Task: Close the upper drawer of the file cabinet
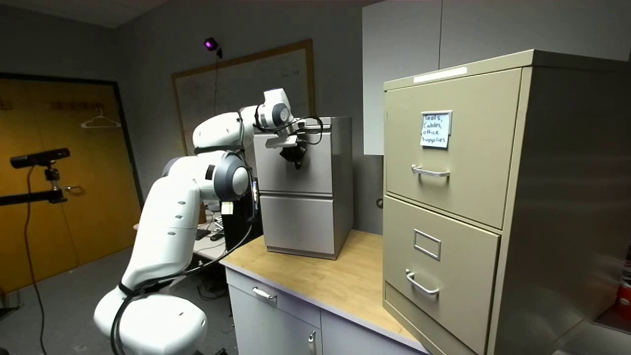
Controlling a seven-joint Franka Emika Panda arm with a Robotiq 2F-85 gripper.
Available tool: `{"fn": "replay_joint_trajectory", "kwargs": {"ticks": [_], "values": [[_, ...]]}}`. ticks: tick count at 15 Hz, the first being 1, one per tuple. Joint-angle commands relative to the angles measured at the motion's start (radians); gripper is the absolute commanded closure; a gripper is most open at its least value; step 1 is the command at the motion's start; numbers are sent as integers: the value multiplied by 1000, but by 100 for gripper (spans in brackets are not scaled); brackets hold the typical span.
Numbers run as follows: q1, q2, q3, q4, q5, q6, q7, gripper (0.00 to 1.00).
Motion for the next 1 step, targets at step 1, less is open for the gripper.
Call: {"fn": "replay_joint_trajectory", "kwargs": {"ticks": [1], "values": [[29, 147, -11, 231, -31, -89, 26, 100]]}}
